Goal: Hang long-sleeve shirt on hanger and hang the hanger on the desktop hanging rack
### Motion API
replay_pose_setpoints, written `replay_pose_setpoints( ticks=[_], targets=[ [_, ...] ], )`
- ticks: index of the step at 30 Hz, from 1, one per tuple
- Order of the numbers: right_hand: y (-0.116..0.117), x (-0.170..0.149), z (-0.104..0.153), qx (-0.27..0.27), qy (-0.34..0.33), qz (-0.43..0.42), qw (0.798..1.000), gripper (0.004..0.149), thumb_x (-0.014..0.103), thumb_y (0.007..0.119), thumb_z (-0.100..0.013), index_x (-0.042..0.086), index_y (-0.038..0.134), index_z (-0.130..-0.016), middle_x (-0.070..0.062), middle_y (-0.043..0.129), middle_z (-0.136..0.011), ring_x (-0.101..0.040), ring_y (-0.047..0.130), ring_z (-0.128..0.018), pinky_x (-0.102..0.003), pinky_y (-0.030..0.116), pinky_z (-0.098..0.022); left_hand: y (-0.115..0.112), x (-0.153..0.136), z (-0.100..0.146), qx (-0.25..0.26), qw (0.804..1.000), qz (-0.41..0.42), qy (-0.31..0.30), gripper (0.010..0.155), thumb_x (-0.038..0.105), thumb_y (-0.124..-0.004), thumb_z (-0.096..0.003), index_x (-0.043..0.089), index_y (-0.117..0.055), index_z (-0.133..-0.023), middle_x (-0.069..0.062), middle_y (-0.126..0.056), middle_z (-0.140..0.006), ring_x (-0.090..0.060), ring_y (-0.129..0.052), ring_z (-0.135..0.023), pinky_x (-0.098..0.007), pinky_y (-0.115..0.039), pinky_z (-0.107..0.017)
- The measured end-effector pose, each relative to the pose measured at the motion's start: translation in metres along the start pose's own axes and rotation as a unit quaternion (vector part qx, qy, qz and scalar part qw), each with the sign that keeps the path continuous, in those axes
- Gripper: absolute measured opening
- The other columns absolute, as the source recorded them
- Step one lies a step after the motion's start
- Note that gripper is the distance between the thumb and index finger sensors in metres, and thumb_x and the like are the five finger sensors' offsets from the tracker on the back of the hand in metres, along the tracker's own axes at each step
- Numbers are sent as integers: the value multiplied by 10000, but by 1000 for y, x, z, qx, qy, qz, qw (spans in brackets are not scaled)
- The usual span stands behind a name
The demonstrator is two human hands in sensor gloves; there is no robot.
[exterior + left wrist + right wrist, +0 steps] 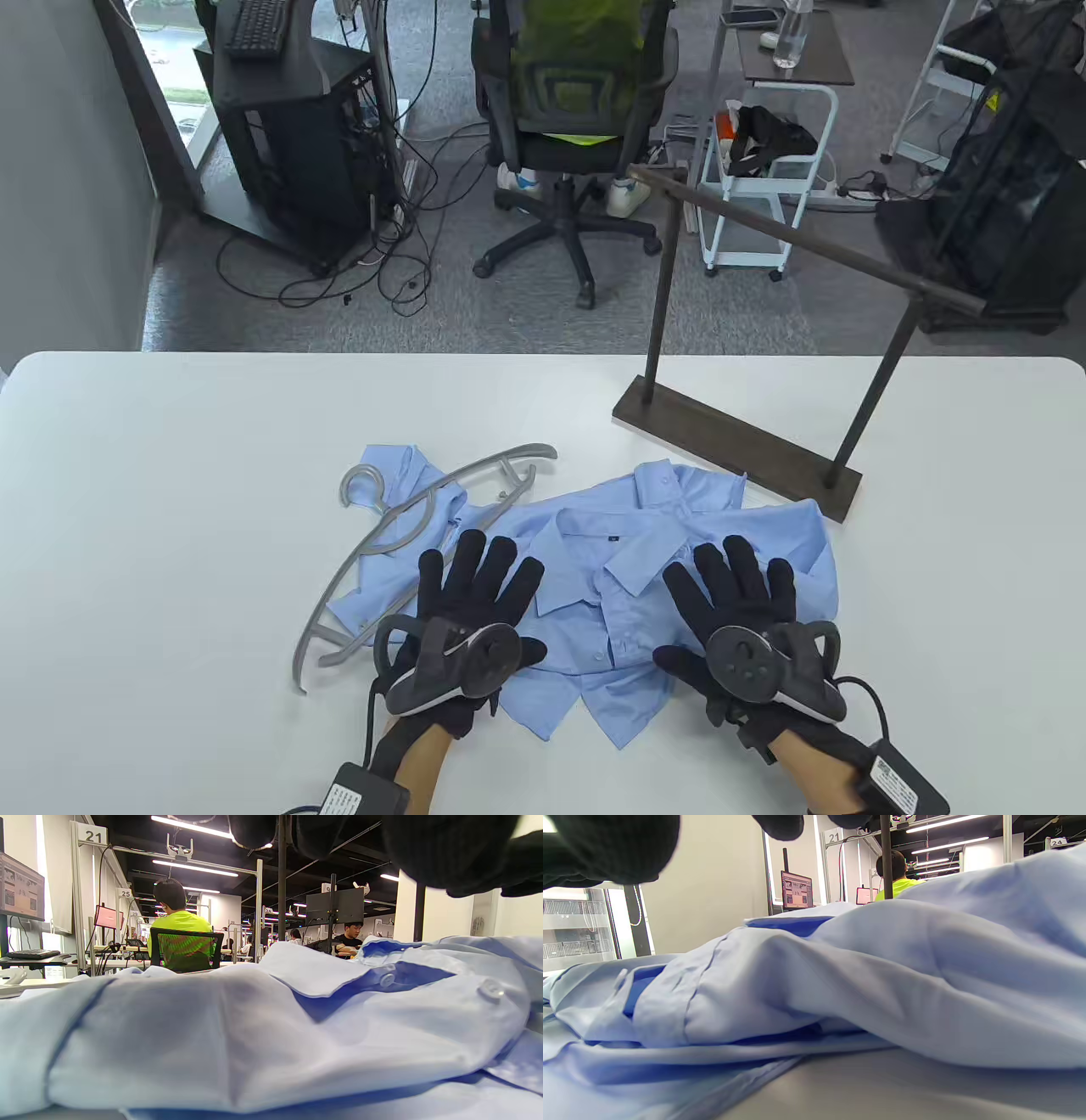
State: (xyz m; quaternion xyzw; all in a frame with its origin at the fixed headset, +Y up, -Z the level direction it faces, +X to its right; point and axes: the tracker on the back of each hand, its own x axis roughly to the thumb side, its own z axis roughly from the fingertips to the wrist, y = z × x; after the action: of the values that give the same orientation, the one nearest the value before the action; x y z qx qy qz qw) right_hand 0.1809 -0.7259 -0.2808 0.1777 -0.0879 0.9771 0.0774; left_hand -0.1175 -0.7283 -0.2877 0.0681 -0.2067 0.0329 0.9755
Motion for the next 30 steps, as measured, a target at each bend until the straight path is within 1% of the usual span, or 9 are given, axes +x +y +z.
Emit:
replay_pose_setpoints(
  ticks=[2, 3, 10, 11, 18, 21, 24, 26, 30],
  targets=[
    [0, 0, 0, 0, 1, -1, 1000, 865, 680, 782, -360, 304, 514, -1092, -146, 377, -1134, -476, 301, -1073, -786, 266, -693, 0, 0, 0, -1, 1000, -1, 0, 898, 663, -752, -339, 324, -481, -1126, -80, -382, -1213, -415, -338, -1148, -702, -298, -726],
    [0, 0, 0, 0, 1, -1, 1000, 864, 678, 782, -361, 304, 514, -1092, -146, 377, -1134, -476, 301, -1073, -785, 267, -694, 0, 1, 0, 0, 1000, 0, 0, 897, 662, -752, -340, 326, -482, -1126, -64, -382, -1214, -417, -339, -1148, -702, -298, -726],
    [-1, 1, 0, -1, 0, 0, 1000, 866, 679, 782, -359, 303, 514, -1092, -145, 372, -1135, -475, 296, -1074, -786, 261, -694, 1, 1, 0, 1, 1000, 0, -2, 898, 663, -752, -339, 327, -480, -1126, -62, -380, -1215, -416, -339, -1148, -702, -299, -726],
    [-1, 1, 0, -2, -1, 0, 1000, 864, 678, 782, -361, 305, 513, -1092, -145, 372, -1135, -475, 296, -1074, -785, 261, -694, 1, 1, -1, 1, 1000, 0, -2, 898, 662, -752, -340, 325, -481, -1126, -80, -381, -1214, -415, -340, -1148, -702, -299, -726],
    [-1, 0, -1, -3, 1, 1, 1000, 862, 674, 784, -361, 304, 516, -1092, -144, 371, -1136, -471, 289, -1076, -781, 250, -698, 1, -11, 0, 6, 1000, 7, 22, 890, 656, -753, -343, 317, -492, -1124, -78, -395, -1210, -417, -357, -1145, -700, -310, -726],
    [-1, 0, -1, -3, 2, 3, 1000, 861, 671, 786, -362, 305, 513, -1092, -144, 367, -1137, -471, 285, -1076, -779, 246, -699, 5, -23, 2, 12, 999, 5, 40, 878, 651, -755, -346, 309, -517, -1119, -83, -428, -1203, -416, -375, -1141, -699, -321, -724],
    [-1, 0, -1, -3, 3, 4, 1000, 860, 670, 785, -363, 303, 515, -1093, -144, 369, -1136, -470, 284, -1076, -778, 244, -699, 10, -36, 5, 26, 997, 9, 68, 853, 642, -760, -354, 292, -559, -1105, -94, -497, -1179, -417, -418, -1132, -699, -343, -720],
    [-2, 0, -1, -3, 2, 5, 1000, 859, 669, 786, -363, 305, 514, -1092, -143, 368, -1137, -471, 283, -1076, -777, 243, -699, 12, -46, 7, 34, 995, 8, 91, 830, 626, -774, -362, 272, -596, -1091, -111, -552, -1149, -418, -475, -1114, -696, -367, -716],
    [-3, 0, 0, -6, 2, 4, 1000, 857, 667, 786, -365, 306, 513, -1092, -144, 367, -1137, -470, 280, -1076, -774, 241, -700, 18, -73, 13, 43, 985, -31, 162, 767, 581, -800, -387, 251, -655, -1065, -132, -610, -1114, -431, -606, -1051, -681, -460, -696]
  ],
)
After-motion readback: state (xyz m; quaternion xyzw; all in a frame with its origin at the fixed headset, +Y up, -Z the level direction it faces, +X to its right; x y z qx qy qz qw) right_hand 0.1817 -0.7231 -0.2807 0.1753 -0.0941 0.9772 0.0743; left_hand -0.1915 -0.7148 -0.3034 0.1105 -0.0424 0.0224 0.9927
